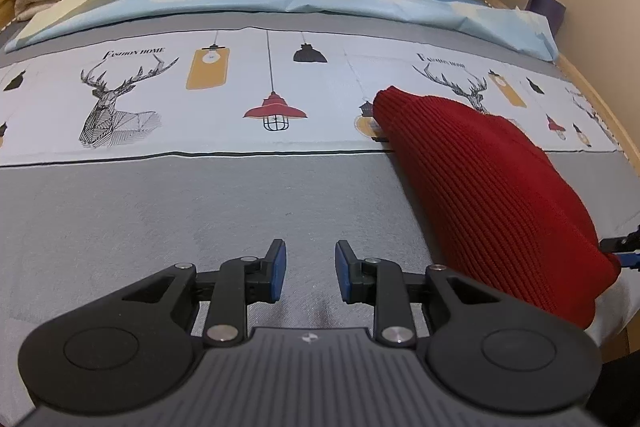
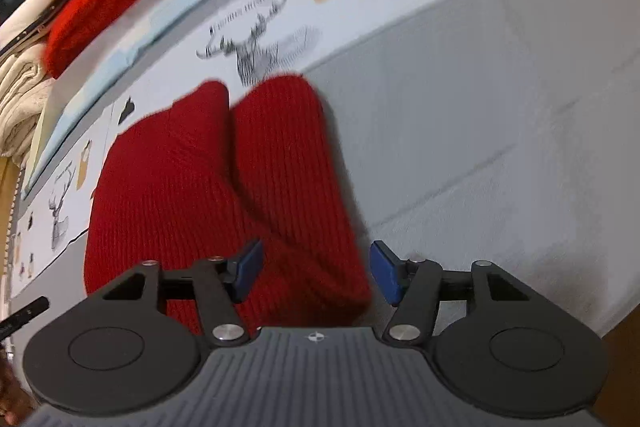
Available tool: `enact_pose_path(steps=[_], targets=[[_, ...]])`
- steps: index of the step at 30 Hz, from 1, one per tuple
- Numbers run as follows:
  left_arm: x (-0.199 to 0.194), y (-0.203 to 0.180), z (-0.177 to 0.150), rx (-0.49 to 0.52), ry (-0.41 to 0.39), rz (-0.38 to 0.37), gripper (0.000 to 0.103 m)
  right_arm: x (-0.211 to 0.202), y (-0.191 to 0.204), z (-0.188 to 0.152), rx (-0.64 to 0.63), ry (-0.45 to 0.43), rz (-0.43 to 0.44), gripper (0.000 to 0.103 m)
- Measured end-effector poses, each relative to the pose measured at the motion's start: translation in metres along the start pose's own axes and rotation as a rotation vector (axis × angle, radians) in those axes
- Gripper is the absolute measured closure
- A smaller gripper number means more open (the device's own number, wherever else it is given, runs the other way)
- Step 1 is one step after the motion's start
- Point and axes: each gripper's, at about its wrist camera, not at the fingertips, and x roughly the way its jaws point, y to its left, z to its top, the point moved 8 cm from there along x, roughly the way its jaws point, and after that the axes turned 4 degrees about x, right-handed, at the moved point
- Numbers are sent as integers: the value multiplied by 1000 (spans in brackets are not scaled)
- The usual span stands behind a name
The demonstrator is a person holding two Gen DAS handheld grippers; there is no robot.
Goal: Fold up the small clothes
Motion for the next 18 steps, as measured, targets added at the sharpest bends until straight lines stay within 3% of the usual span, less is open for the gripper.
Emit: enact_pose_path(steps=[3,7,11,15,18], targets=[[2,-2,0,16,5,12,73,16,2,-8,-29,60,-64,41],[3,-1,0,6,8,14,73,17,13,-10,-87,52,-91,44],[5,-7,-1,18,13,9,73,5,17,-13,-158,39,-93,80],[7,-21,0,47,13,-5,73,-20,23,-11,-237,-22,-51,88],[9,-33,2,66,4,-21,73,-51,39,-12,-263,-102,64,90]])
